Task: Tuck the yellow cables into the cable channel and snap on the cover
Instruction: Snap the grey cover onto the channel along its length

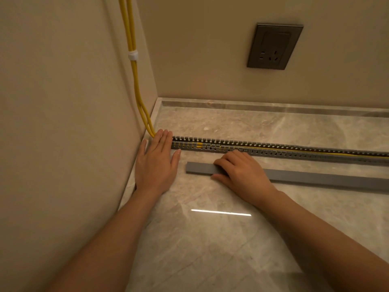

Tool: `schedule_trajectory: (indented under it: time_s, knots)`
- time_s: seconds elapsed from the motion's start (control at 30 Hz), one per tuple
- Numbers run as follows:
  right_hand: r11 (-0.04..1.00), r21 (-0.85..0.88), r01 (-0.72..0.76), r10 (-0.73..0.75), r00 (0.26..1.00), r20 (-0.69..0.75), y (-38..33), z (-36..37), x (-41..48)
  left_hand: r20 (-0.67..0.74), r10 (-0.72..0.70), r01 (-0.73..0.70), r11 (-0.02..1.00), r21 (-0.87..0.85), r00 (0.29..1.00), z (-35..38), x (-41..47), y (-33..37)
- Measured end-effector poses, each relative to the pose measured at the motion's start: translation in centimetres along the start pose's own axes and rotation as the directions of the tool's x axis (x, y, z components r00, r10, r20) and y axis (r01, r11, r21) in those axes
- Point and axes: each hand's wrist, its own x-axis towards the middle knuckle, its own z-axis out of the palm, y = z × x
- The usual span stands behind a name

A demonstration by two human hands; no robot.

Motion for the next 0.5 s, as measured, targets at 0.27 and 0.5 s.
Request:
schedule_trajectory:
  time_s: [0.27, 0.5]
  knots:
    - [0.995, -0.1, 0.0, -0.014, 0.989, -0.144, -0.8, -2.0, 0.8, -0.007, -0.004, 0.004, 1.0, 0.0, 1.0, 0.0, -0.1, 0.1]
    - [0.948, -0.3, 0.107, -0.145, 0.984, -0.107, -0.8, -3.1, 1.3, 0.018, -0.003, 0.002, 1.0, 0.029, 1.0, -0.3, -0.2, 0.1]
